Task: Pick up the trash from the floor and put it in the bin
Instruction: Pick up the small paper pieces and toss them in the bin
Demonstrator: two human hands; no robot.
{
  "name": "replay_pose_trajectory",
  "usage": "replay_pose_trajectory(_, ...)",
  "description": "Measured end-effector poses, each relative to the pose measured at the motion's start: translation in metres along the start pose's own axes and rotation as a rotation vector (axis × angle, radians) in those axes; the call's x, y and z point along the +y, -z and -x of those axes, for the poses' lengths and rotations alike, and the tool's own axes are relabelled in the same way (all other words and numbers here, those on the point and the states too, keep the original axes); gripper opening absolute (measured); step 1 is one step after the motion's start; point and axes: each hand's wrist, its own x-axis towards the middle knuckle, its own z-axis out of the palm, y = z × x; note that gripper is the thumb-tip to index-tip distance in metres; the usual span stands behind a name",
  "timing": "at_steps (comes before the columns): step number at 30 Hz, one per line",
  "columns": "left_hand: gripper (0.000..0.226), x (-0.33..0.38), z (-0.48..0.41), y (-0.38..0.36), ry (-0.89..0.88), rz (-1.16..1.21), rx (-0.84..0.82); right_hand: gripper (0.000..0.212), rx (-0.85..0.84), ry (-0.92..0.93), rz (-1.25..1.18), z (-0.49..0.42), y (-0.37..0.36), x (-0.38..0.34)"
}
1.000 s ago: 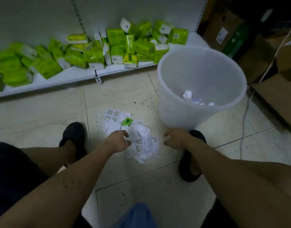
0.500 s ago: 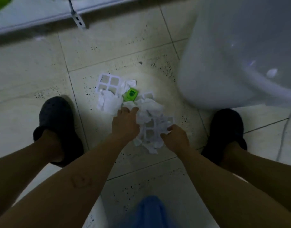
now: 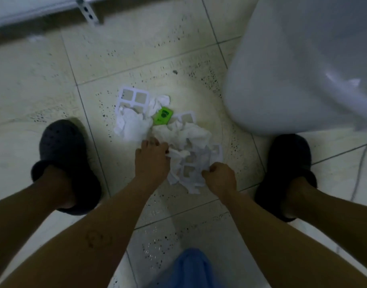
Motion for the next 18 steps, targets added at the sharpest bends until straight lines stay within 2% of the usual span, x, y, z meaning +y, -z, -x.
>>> replay_pose_trajectory(3,0.024,0.003,0.017,0.017,-0.003,-0.003,-0.009,0.042,-0.082,0.009,-0.009,0.025,0.01,-0.009)
replay_pose_trajectory(6,0.022,0.008,0.034,0.041,0.004,-0.001,0.033,0.037,-0.076,0.063,-0.027,0.051,0.023,-0.019)
replay_pose_trajectory(8,0.021,0.015,0.044,0.062,0.012,0.017,0.059,0.016,-0.072,0.081,-0.048,0.069,0.039,-0.027)
replay_pose_trajectory(9,0.02,0.018,0.048,0.072,0.017,0.034,0.066,0.011,-0.064,0.099,-0.063,0.077,0.048,-0.03)
replay_pose_trajectory(11,0.018,0.022,0.06,0.095,0.031,0.072,0.085,0.022,-0.057,0.143,-0.08,0.092,0.065,-0.034)
replay_pose_trajectory(14,0.022,0.028,0.079,0.128,0.048,0.118,0.157,0.023,-0.079,0.21,-0.075,0.117,0.092,-0.042)
replay_pose_trajectory(18,0.027,0.035,0.107,0.162,0.045,0.229,0.148,0.013,-0.104,0.262,-0.131,0.151,0.121,-0.053)
